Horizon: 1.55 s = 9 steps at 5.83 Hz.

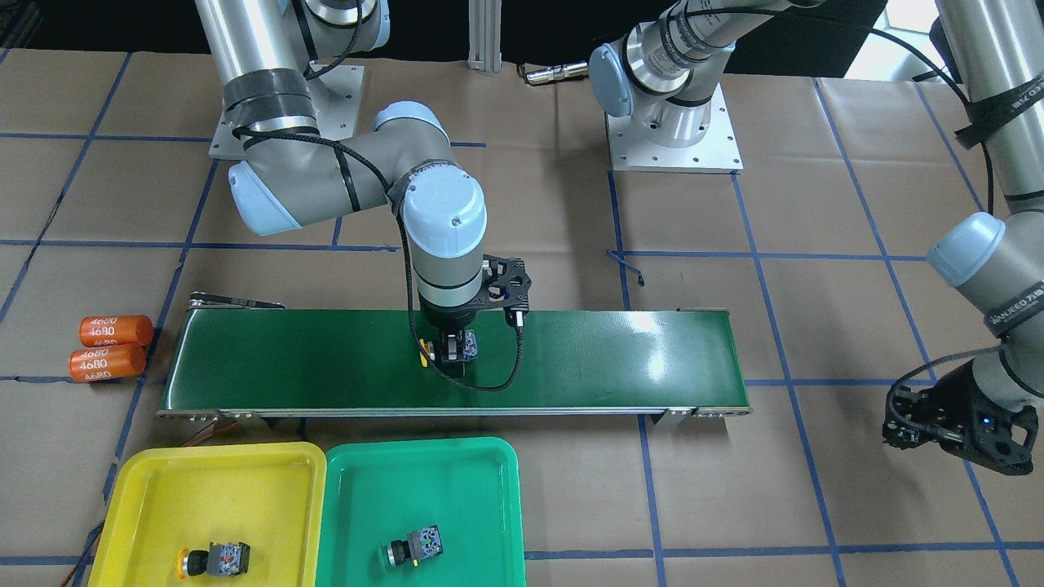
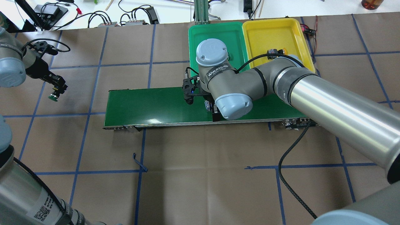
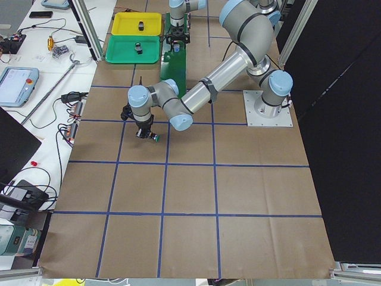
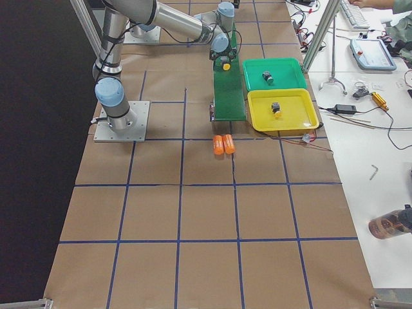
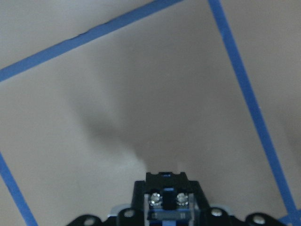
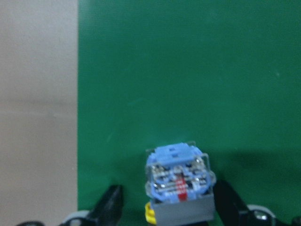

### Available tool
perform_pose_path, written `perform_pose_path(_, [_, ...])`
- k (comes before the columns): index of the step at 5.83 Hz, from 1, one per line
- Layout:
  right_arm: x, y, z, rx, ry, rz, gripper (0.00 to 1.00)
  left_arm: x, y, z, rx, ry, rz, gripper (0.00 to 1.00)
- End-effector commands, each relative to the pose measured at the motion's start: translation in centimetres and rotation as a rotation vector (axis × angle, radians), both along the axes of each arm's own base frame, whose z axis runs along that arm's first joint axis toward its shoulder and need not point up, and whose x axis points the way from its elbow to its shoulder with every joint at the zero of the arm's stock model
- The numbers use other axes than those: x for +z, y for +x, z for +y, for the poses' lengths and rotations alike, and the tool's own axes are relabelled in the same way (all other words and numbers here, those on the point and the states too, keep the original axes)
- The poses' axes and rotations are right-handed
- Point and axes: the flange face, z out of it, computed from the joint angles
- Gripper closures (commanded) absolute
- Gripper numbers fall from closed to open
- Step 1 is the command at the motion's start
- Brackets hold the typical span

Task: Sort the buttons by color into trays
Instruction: 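Grasp the next yellow button on the belt with right while left grasps green button, then drop the yellow button into the yellow tray while left places green button on belt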

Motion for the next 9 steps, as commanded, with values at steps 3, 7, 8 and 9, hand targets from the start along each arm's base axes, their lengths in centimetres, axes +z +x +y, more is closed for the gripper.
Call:
perform_pose_path(3, [4.5, -6.9, -2.8, -0.042, -0.068, 0.017, 0.89, 7.5, -21.6, 3.5, -0.659, 0.025, 0.001, 1.00])
perform_pose_path(7, [8.5, -24.6, -13.4, 0.042, -0.181, 0.057, 0.88, 2.1, -33.6, 9.0, -1.092, 0.089, 0.039, 0.94])
perform_pose_path(8, [4.4, -28.9, -15.4, 0.010, -0.161, 0.055, 0.74, 2.2, -34.1, 9.3, -1.109, 0.088, 0.039, 0.91])
perform_pose_path(9, [3.2, -29.0, -15.8, 0.005, -0.154, -0.002, 0.01, 1.7, -33.9, 8.7, -1.091, 0.089, 0.039, 0.05])
